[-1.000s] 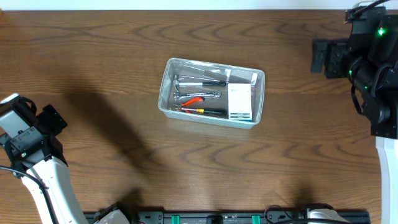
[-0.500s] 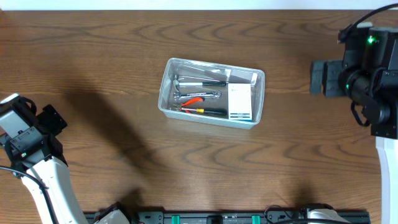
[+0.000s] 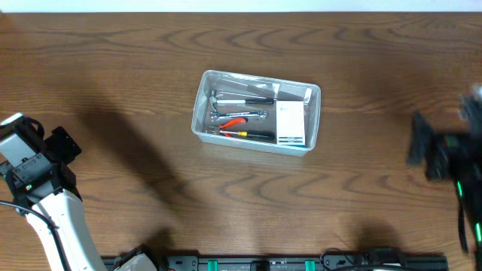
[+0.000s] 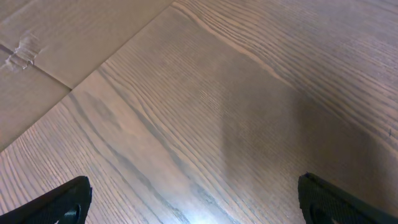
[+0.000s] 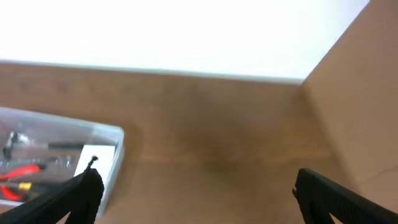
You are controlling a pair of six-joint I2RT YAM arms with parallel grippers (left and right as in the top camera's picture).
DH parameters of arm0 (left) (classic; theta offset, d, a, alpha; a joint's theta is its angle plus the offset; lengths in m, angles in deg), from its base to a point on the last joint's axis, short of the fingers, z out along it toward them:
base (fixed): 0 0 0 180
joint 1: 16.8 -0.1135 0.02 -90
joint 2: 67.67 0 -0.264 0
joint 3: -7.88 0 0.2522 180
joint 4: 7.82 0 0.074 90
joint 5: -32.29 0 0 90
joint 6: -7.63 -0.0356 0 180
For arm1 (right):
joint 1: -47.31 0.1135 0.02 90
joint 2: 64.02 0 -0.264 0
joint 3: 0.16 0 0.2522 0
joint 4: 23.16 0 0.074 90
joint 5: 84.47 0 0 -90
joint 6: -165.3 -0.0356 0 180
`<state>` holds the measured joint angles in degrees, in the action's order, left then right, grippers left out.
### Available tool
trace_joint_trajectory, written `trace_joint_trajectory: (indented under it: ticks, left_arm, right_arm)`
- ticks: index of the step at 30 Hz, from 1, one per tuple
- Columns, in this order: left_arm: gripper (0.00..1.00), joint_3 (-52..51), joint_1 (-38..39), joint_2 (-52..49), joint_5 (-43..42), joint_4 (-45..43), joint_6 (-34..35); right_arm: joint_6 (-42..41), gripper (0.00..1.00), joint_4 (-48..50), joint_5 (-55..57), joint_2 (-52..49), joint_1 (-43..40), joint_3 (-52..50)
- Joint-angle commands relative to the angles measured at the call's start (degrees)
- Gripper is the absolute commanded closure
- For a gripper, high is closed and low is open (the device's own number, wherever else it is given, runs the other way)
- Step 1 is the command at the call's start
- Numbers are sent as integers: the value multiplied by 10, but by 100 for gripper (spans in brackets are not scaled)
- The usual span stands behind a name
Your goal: Pack container
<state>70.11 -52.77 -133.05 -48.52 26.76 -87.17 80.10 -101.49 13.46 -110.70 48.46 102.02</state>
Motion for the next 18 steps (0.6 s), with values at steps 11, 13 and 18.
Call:
trace_joint_trajectory:
  ticks: [11,13,18]
  left_arm:
    - [2,5,-3,-2,-2,2,-5]
    - [2,5,-3,-2,-2,2,-5]
    - [2,5,-3,-2,-2,2,-5]
  right_arm:
    - [34,1,51,-128,286,-20,-390]
    - [29,1,97,-149,317,-22,-461]
    - [-13,1,170,-151,374,-23,-584]
